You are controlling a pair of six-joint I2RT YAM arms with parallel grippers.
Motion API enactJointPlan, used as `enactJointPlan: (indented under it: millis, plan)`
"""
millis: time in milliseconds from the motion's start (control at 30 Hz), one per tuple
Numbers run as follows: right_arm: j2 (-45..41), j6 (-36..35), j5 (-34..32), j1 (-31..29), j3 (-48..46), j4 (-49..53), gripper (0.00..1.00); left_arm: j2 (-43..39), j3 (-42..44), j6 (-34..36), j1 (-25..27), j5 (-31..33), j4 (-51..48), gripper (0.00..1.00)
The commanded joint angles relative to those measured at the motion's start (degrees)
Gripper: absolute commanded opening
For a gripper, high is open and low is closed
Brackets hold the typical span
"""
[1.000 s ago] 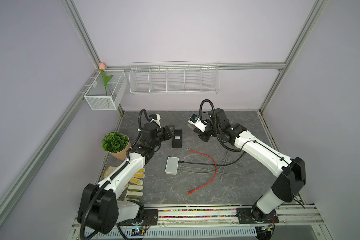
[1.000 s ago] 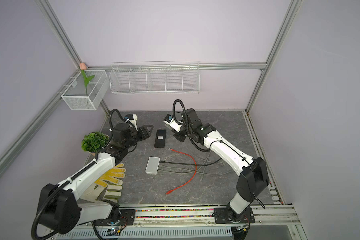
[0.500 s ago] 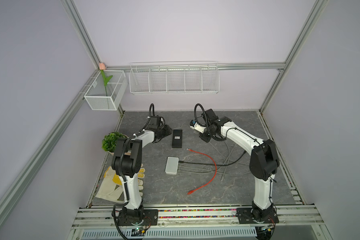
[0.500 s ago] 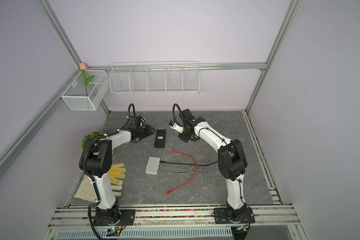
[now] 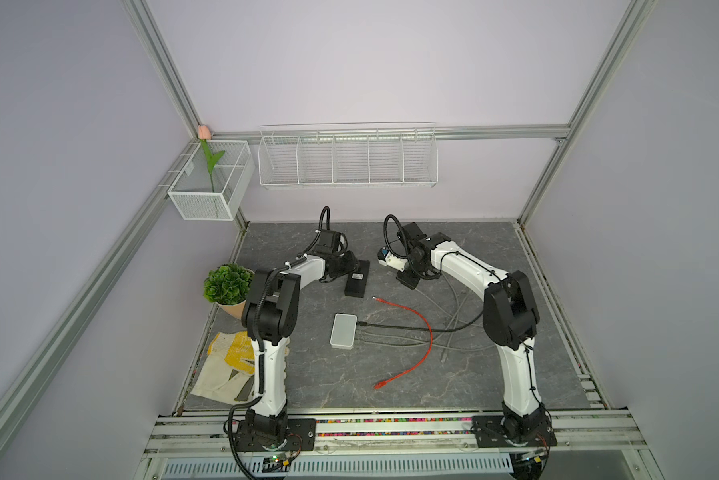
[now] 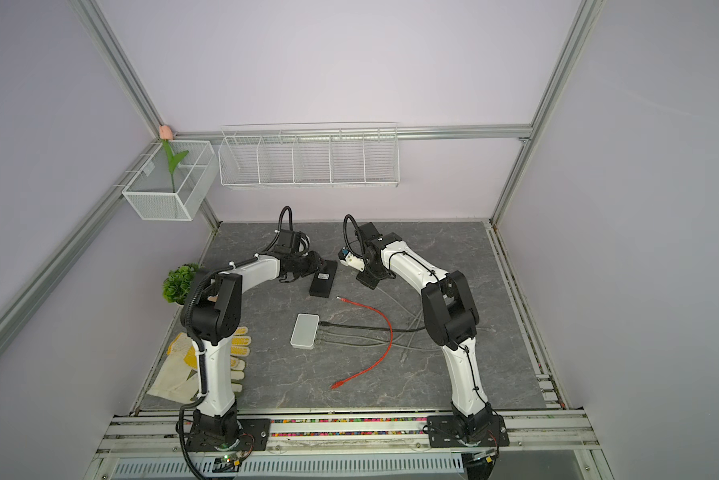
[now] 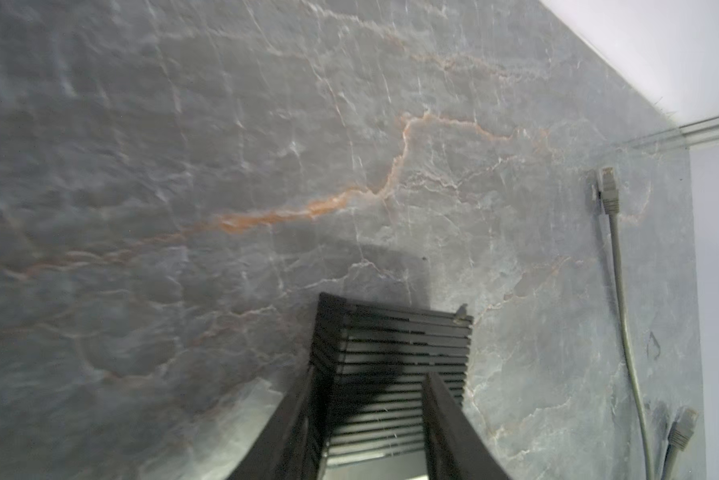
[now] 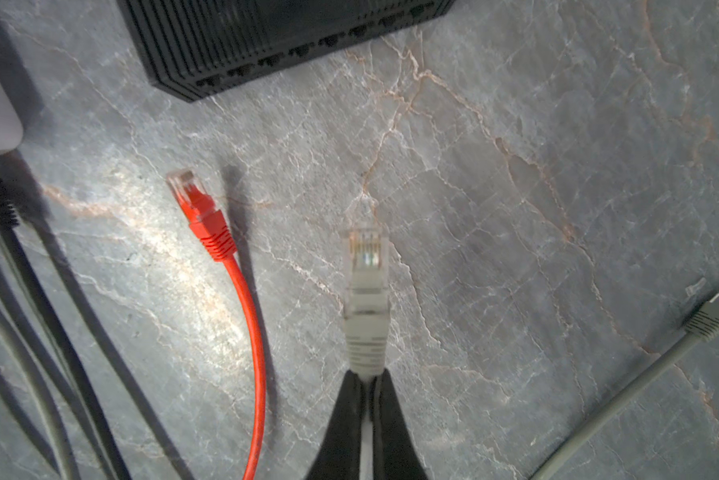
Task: Insert the plug into the switch port
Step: 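Grasp the black switch box with left gripper and lift it, then hold switch box up with left gripper while right gripper brings plug to its port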
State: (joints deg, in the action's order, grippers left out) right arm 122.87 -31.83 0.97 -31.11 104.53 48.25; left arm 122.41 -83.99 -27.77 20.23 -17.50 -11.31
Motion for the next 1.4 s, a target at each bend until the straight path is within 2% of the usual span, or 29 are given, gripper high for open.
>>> enactJointPlan:
  millis: [0, 133, 400, 600, 833, 1367]
  plan:
    - [1.34, -1.04, 1.43, 0.52, 0.89, 1.66, 0.07, -0.30, 0.98, 0.35, 1.59, -1.44, 0.75, 0.41]
    - [2.36, -1.04, 2.23, 0.50, 1.14, 2.31, 0.07, -1.60, 2.85, -0.77, 1.45, -3.40, 3.74, 0.41]
    - [7.14, -0.99, 4.04, -0.39, 5.09, 8.29, 0.07, -1.72, 3.14, -0.64, -0.05, -4.10, 3.46, 0.39]
    - [11.75, -0.25, 4.99, -1.03, 11.70, 12.95, 0.07, -2.29, 5.06, -0.51, -0.14, -5.75, 6.20, 0.39]
    - [19.64, -0.49, 6.35, -1.60, 24.81, 23.12, 0.07, -2.19, 5.04, -0.59, -0.02, -6.08, 6.50, 0.39]
    - [26.39, 0.91, 8.08, -0.18, 37.91, 29.79, 0.07, -1.64, 6.25, -1.40, 0.18, -7.00, 9.26, 0.38]
